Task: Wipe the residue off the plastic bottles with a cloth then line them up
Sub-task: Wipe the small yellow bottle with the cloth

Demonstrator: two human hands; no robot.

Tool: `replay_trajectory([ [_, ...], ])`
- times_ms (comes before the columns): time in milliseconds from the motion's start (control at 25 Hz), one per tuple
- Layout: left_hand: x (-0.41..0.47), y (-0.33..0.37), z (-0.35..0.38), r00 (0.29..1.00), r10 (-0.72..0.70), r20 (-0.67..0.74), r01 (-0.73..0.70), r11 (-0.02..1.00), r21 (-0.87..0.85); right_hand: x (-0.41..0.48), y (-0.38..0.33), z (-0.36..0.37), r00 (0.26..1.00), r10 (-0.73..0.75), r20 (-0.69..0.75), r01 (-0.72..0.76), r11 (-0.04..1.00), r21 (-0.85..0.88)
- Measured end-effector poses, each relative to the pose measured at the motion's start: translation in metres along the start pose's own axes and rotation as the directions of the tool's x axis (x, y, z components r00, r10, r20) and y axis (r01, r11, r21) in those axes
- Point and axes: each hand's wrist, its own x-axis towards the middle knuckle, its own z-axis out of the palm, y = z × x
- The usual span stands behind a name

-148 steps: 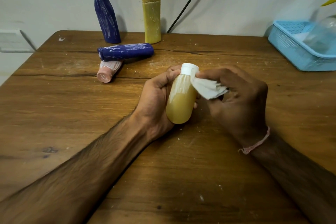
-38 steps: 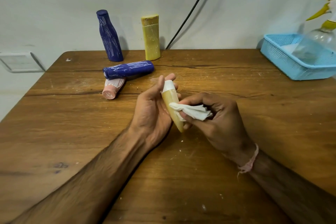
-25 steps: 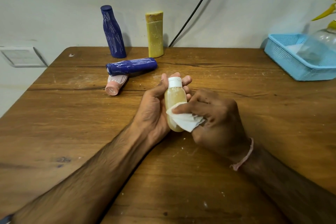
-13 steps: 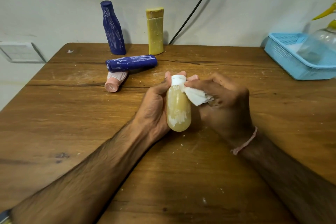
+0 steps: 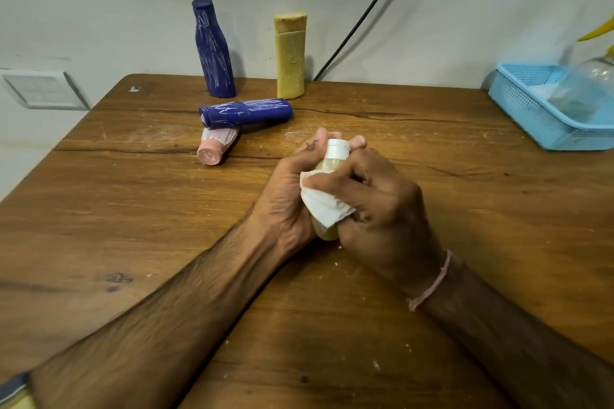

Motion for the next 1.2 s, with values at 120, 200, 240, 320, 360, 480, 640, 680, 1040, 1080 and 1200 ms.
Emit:
replay_trajectory([
  [120, 0.003, 0.001, -0.005, 0.999, 0.044, 0.026, -0.045, 0.998, 0.036, 0.005, 0.016, -0.009, 0.993, 0.087, -0.076, -0.092, 0.994, -0.065],
  [200, 0.004, 0.001, -0.007, 0.997, 0.071, 0.015, -0.072, 0.995, 0.070, 0.005, 0.019, -0.010, 0.987, 0.126, -0.101, -0.136, 0.986, -0.094],
  [240, 0.004, 0.001, -0.006, 0.997, 0.079, 0.005, -0.080, 0.994, 0.077, 0.004, 0.015, -0.007, 0.991, 0.107, -0.084, -0.114, 0.989, -0.090],
  [320, 0.005, 0.000, -0.006, 0.996, 0.093, -0.004, -0.092, 0.993, 0.076, 0.002, 0.004, 0.001, 1.000, 0.015, -0.027, -0.017, 0.998, -0.056],
  [360, 0.005, -0.001, -0.006, 0.995, 0.102, -0.004, -0.101, 0.992, 0.078, 0.003, 0.003, 0.001, 1.000, -0.011, -0.013, 0.010, 0.999, -0.042],
  [480, 0.006, 0.000, -0.007, 0.994, 0.113, 0.012, -0.113, 0.989, 0.097, 0.007, 0.019, -0.009, 0.992, 0.086, -0.094, -0.094, 0.993, -0.078],
  [640, 0.007, 0.000, -0.008, 0.992, 0.122, 0.011, -0.123, 0.987, 0.106, 0.001, 0.012, -0.002, 0.998, 0.042, -0.049, -0.046, 0.996, -0.071],
  [680, 0.008, -0.001, -0.008, 0.992, 0.123, 0.012, -0.123, 0.987, 0.101, 0.001, 0.008, 0.002, 1.000, -0.006, -0.016, 0.005, 0.998, -0.057],
  [1040, 0.014, 0.004, -0.018, 0.996, 0.078, 0.041, -0.082, 0.993, 0.088, -0.004, 0.009, -0.004, 0.984, -0.105, 0.141, 0.099, 0.994, 0.050],
  [1080, 0.014, 0.004, -0.019, 0.996, 0.070, 0.052, -0.074, 0.994, 0.081, -0.003, 0.010, -0.005, 0.983, -0.104, 0.153, 0.097, 0.994, 0.056],
  [1200, 0.014, 0.003, -0.018, 0.997, 0.048, 0.060, -0.053, 0.996, 0.075, 0.002, 0.023, -0.011, 0.998, 0.053, 0.017, -0.053, 0.999, -0.010],
])
